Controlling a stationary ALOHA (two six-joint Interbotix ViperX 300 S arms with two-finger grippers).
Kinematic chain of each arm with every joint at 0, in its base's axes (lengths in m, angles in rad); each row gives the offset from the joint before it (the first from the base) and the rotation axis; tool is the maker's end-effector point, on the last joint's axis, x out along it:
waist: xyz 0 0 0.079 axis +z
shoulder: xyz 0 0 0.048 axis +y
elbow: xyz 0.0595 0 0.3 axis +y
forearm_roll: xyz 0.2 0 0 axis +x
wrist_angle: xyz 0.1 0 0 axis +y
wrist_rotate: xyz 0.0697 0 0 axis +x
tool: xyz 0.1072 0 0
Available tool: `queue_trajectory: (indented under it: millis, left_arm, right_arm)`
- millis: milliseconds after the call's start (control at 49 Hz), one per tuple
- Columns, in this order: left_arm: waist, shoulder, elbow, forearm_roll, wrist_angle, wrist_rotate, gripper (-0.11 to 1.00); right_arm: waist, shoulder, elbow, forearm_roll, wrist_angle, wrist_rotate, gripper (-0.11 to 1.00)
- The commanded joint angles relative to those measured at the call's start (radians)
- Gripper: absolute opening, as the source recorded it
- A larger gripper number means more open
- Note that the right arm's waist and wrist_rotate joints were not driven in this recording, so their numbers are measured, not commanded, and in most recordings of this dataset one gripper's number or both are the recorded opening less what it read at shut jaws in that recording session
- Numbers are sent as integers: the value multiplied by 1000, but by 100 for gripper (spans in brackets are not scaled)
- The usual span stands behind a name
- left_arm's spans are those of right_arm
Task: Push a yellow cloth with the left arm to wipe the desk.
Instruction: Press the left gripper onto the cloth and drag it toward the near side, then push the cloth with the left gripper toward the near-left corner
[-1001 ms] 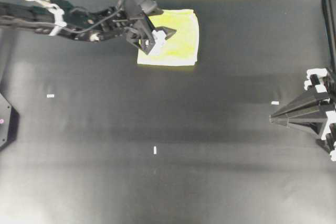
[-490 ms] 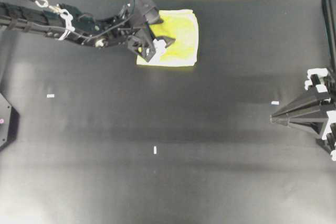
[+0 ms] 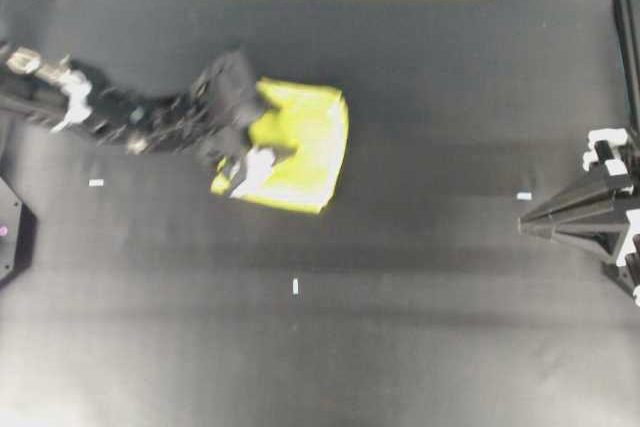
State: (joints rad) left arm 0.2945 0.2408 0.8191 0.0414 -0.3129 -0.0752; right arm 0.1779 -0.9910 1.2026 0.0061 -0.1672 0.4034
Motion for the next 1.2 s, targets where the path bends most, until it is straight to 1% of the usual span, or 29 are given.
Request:
queue_trajectory:
  millis: [0,184,347,449,674,1001,1144,1184]
  left_arm:
    - [-81,-17,92,3,-9,-17,88]
    - [-195,-57,181,3,-41,-67,88]
    - [-298,-89,219,3,-38,-112,88]
    - [-364,-101,235,3,-29,-126,88]
    - [-503,-141,262,3,15,-135,88]
    - [-673,-186,264,2,110,-135,88]
    - [-733,-219,264,3,121,-149,88]
    - [-739,-232,264,3,120,-156,88]
  right_arm:
    - [0,2,-8,2,-5,0,0]
    - [0,-3,-8,0,-5,2,0]
    - [0,-5,-8,3,-5,0,0]
    - [0,-5,-8,5,-5,2,0]
    - [0,-6,-8,6,-5,2,0]
    - [0,-12,-9,6,-5,0,0]
    - [0,-14,-9,6,-5,0,0]
    - [0,-14,-9,6,-5,2,0]
